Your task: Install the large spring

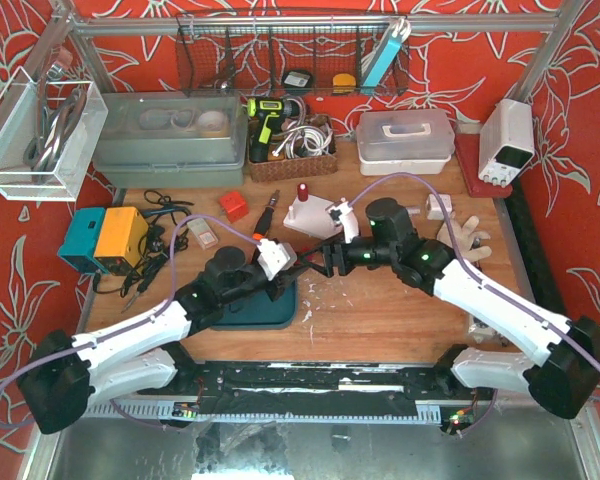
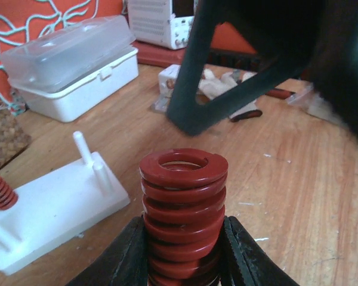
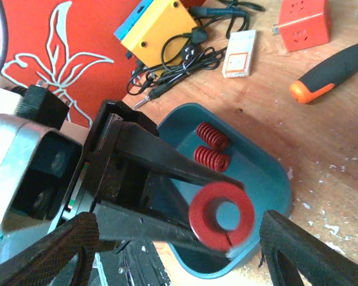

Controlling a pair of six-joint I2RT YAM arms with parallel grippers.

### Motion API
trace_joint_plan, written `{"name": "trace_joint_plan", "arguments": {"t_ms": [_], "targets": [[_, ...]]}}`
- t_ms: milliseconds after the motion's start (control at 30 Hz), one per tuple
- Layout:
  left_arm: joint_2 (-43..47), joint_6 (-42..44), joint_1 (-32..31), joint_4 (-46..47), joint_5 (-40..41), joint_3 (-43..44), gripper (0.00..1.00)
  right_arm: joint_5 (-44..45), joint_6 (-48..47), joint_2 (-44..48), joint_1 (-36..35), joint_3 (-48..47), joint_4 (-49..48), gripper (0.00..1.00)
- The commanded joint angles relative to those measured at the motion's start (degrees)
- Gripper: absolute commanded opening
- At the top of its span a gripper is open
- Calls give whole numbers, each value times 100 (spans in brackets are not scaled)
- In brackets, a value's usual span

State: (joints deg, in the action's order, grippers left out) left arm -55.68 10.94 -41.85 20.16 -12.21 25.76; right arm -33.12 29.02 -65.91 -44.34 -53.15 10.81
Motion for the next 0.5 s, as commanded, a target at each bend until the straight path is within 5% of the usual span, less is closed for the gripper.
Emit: {"name": "trace_joint_plan", "arguments": {"t_ms": [0,267,467], "targets": [[-56,-95,-108,872,-244,-43,2,-3,-139,-357,-168,-316,371,76],[-283,-101,-179,1120,-289,-43,2,156,-193,-617,-247,-406,431,64],[-357,-108,-236,1229,-140,-62,8,246,-168,-643,-259,-335,300,20]]}}
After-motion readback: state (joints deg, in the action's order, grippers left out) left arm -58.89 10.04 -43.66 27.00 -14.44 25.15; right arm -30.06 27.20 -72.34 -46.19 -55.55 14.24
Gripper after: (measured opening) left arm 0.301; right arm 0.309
